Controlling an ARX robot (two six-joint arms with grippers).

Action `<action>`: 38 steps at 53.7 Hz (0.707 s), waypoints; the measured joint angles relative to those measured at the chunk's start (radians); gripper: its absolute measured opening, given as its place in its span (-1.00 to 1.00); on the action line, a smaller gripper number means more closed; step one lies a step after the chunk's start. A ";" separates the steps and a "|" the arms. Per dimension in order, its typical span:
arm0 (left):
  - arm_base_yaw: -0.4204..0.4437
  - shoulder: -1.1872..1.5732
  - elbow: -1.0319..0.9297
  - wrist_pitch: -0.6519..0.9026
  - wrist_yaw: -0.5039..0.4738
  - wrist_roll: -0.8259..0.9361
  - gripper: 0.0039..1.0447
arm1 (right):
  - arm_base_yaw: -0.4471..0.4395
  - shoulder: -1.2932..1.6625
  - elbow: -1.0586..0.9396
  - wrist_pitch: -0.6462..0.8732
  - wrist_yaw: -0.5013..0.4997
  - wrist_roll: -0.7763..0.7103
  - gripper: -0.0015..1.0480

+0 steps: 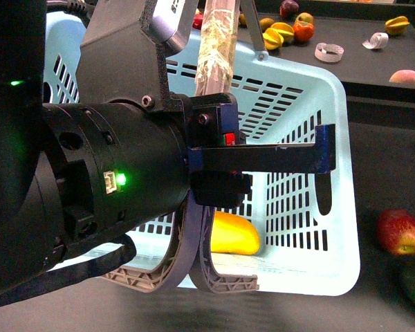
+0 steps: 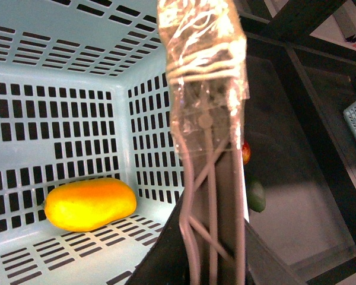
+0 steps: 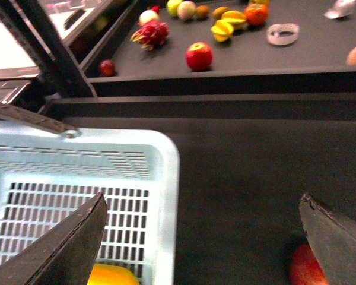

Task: Pick mango with right arm and hold basket with left

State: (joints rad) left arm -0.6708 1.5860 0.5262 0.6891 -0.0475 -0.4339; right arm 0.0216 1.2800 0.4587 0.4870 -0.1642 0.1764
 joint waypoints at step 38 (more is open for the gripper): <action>0.000 0.000 0.000 0.000 -0.001 0.000 -0.89 | -0.142 -0.534 -0.222 -0.301 0.163 -0.019 0.85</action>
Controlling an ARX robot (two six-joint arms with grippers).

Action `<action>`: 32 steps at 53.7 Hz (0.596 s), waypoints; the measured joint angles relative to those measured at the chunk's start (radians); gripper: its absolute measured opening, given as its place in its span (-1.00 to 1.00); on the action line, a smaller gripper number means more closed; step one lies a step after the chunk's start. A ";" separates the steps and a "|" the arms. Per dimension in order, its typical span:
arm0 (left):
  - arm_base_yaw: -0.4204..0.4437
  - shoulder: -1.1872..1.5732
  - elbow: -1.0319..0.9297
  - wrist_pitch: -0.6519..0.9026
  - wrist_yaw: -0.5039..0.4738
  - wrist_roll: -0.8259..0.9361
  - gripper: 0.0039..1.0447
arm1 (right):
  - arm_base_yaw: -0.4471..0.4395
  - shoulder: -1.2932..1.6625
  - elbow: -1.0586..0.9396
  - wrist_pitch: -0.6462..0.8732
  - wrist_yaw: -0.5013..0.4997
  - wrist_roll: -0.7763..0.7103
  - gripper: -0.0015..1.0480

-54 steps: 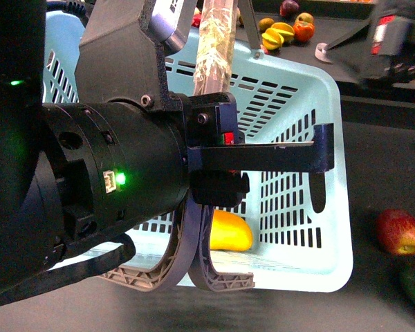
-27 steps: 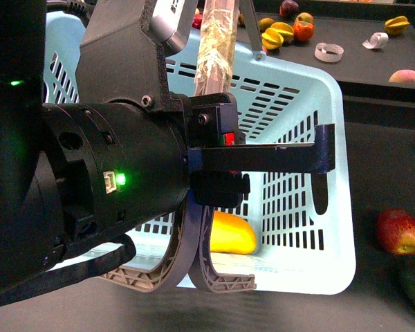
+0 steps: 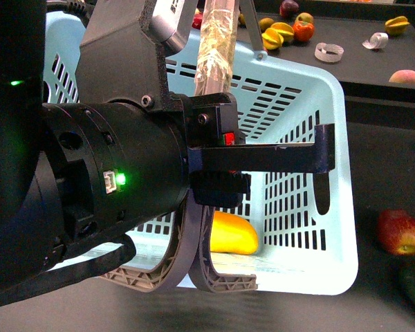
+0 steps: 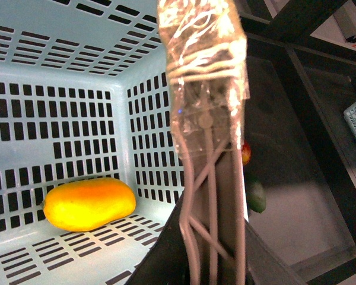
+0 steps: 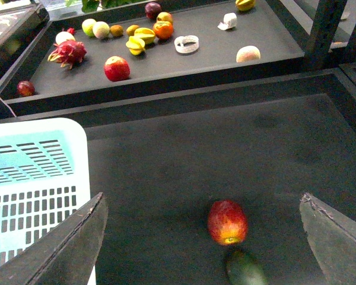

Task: Pick mango with right arm and hold basket with left

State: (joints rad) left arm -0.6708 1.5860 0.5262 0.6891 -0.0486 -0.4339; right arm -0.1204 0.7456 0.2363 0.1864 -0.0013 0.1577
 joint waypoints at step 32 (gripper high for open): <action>0.000 0.000 0.000 0.000 0.000 0.000 -0.89 | 0.094 -0.137 -0.184 0.362 -0.006 -0.146 -0.36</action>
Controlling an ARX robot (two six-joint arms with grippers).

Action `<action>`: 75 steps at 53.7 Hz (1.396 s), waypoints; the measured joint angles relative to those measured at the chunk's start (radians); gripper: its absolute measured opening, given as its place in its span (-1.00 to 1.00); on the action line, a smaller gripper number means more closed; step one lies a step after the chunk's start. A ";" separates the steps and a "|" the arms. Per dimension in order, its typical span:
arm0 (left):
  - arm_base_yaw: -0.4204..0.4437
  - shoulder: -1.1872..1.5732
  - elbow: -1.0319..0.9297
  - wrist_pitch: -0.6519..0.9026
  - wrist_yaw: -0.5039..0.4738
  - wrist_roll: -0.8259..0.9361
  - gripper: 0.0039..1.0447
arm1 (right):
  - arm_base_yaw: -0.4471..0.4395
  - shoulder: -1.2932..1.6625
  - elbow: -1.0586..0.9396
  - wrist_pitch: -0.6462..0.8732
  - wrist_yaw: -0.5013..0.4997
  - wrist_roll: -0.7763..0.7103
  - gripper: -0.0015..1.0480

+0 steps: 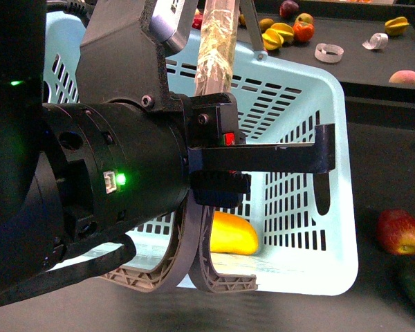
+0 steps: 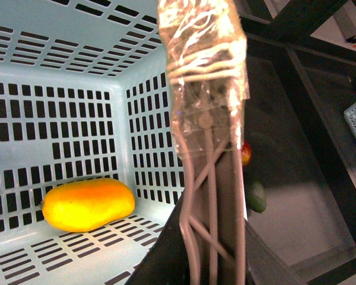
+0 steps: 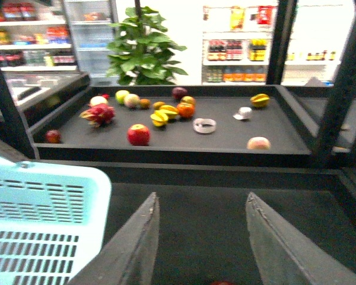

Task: Pick mango with right arm and hold basket with left

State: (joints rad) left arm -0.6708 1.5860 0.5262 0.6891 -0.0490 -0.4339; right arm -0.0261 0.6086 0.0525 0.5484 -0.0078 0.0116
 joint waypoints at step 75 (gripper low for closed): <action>0.000 0.000 0.000 0.000 0.000 0.000 -0.89 | 0.023 -0.601 -0.047 -0.542 0.003 -0.012 -0.96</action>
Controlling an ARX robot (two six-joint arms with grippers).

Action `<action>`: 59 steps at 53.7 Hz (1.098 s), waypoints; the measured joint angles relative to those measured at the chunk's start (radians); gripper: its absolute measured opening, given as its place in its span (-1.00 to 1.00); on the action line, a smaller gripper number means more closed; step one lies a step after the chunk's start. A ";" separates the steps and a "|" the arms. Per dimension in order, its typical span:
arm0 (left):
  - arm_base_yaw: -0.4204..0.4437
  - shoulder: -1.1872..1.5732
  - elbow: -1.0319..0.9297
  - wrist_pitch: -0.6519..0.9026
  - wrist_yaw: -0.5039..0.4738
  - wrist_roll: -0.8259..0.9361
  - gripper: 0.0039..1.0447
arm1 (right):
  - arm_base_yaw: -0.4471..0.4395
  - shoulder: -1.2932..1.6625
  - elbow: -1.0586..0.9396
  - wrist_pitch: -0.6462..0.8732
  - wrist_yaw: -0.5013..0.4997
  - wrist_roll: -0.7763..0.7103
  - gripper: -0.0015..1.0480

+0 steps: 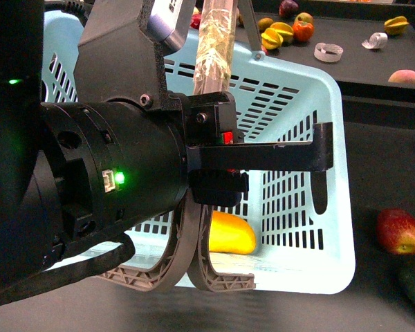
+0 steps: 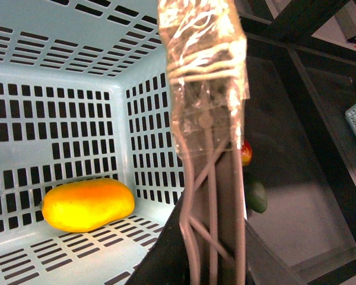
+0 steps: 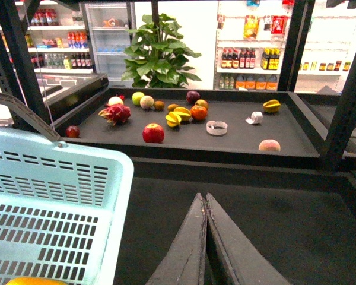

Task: Pick mango with right arm and hold basket with left

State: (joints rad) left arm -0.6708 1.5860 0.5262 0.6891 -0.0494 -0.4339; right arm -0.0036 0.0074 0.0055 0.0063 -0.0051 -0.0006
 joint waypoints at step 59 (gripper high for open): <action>0.000 0.000 0.000 0.000 0.000 0.000 -0.89 | 0.000 -0.003 0.000 -0.005 0.000 -0.002 0.63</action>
State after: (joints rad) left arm -0.6708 1.5860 0.5262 0.6891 -0.0490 -0.4339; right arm -0.0036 0.0044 0.0055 0.0017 -0.0048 -0.0029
